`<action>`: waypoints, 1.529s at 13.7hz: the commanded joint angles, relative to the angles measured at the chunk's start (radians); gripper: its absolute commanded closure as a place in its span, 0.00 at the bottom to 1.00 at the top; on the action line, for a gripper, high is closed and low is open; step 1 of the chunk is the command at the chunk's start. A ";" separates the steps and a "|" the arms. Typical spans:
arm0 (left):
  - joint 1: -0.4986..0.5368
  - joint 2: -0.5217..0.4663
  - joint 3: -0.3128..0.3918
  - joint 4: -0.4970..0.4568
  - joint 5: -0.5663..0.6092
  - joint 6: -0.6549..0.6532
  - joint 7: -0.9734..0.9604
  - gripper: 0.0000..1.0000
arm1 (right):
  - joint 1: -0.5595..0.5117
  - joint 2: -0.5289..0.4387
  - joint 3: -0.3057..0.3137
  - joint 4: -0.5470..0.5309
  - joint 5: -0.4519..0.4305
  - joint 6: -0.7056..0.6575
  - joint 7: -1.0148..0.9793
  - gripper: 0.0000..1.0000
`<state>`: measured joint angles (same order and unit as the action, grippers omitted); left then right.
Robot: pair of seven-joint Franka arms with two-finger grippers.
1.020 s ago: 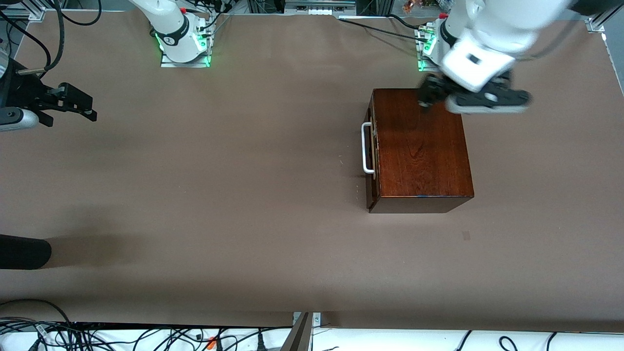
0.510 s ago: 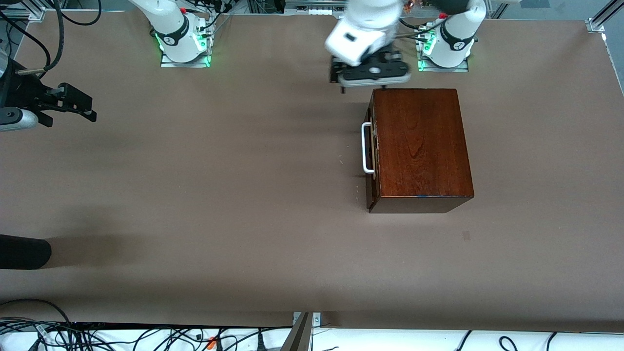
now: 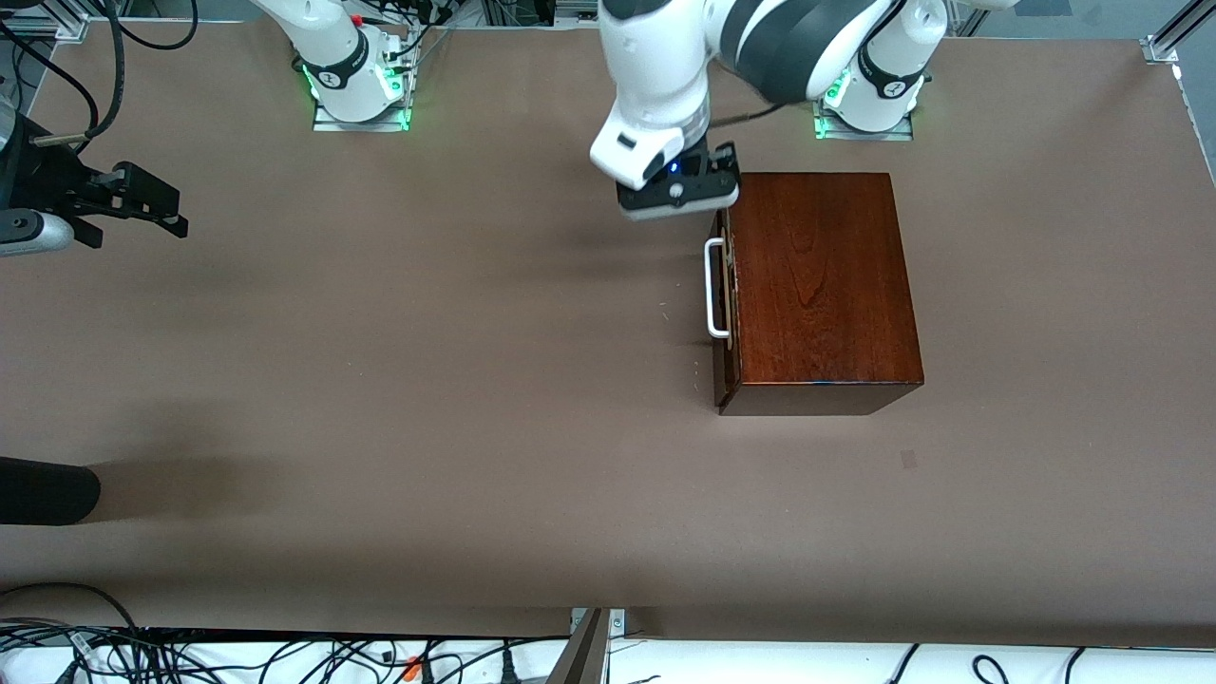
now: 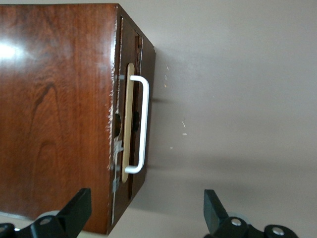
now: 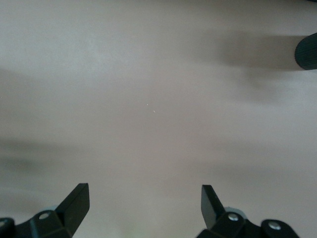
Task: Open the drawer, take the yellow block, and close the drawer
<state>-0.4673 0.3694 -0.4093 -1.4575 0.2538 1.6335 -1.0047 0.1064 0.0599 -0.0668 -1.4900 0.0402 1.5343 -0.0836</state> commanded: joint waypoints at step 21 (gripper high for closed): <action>-0.008 0.232 0.017 -0.081 0.262 0.150 -0.024 0.00 | -0.004 -0.006 0.005 0.001 -0.016 0.003 0.008 0.00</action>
<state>-0.4770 0.5958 -0.3915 -1.5262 0.4856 1.7655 -0.9932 0.1063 0.0599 -0.0669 -1.4900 0.0402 1.5349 -0.0836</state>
